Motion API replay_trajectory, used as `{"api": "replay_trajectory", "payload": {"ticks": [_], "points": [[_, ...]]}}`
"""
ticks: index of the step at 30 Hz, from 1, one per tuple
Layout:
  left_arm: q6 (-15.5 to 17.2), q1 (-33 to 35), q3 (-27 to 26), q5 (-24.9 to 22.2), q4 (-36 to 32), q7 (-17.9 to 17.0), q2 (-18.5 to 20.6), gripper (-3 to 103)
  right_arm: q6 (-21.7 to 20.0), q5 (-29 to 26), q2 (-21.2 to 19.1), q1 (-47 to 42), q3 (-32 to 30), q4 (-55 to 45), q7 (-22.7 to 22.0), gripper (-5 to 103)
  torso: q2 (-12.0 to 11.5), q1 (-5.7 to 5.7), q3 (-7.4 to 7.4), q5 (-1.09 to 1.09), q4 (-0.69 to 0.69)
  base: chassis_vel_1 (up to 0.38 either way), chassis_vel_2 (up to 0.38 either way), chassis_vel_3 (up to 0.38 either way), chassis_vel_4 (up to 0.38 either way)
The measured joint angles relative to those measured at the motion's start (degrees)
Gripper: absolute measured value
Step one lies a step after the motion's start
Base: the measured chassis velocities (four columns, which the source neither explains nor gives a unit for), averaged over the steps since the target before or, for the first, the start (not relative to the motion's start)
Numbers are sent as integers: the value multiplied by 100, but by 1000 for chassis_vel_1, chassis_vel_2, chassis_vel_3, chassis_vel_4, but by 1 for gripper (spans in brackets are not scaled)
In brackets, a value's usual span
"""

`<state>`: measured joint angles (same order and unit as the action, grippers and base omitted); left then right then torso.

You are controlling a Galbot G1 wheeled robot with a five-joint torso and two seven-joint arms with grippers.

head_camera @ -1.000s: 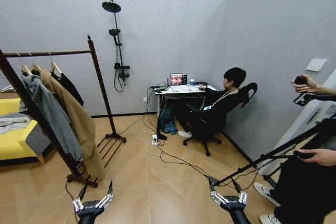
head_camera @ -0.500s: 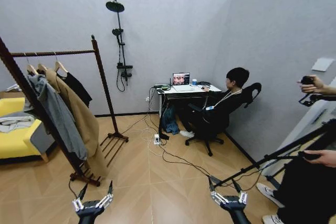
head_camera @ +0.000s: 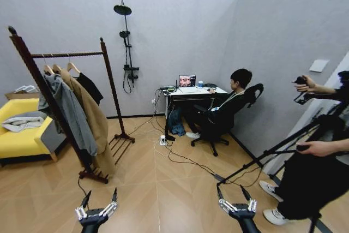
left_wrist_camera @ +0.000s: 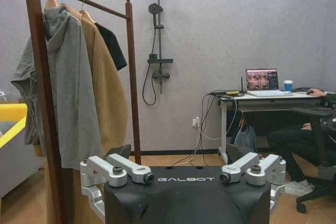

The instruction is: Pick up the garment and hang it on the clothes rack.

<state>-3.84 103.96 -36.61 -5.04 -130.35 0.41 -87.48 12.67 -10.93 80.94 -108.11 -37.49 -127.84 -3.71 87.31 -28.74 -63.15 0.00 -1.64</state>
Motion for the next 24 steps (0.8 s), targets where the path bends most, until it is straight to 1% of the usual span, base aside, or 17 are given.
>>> {"api": "replay_trajectory", "payload": {"ticks": [1, 2, 9, 13, 19, 24], "points": [[0, 0, 0, 0, 0, 0, 0, 100, 0, 0, 0, 0, 0, 0, 0, 100, -1, -1, -1, -1, 0, 39, -11, -106, 112], [0, 0, 2, 0, 0, 1, 0, 100, 0, 0, 0, 0, 0, 0, 0, 100, -1, -1, -1, 0, -4, -27, -21, -51, 23], [0, -2, 2, 0, 0, 3, 0, 100, 0, 0, 0, 3, 0, 0, 0, 100, -7, -12, -5, 0, 0, -44, 8, 36, -25], [0, -2, 0, 0, 0, 2, 1, 100, 0, 0, 0, 3, 0, 0, 0, 100, -6, -11, -4, -1, 0, -9, 10, 17, -12], [0, -2, 0, 0, 0, 1, 1, 100, 0, 0, 0, 2, 0, 0, 0, 100, -4, -7, -3, -2, -1, -46, -94, 47, 66], [0, -2, 3, 0, 0, 4, -1, 100, 0, 0, 0, 1, -1, 0, 0, 100, -4, -6, -3, 2, -2, -75, -111, 73, 96]]}}
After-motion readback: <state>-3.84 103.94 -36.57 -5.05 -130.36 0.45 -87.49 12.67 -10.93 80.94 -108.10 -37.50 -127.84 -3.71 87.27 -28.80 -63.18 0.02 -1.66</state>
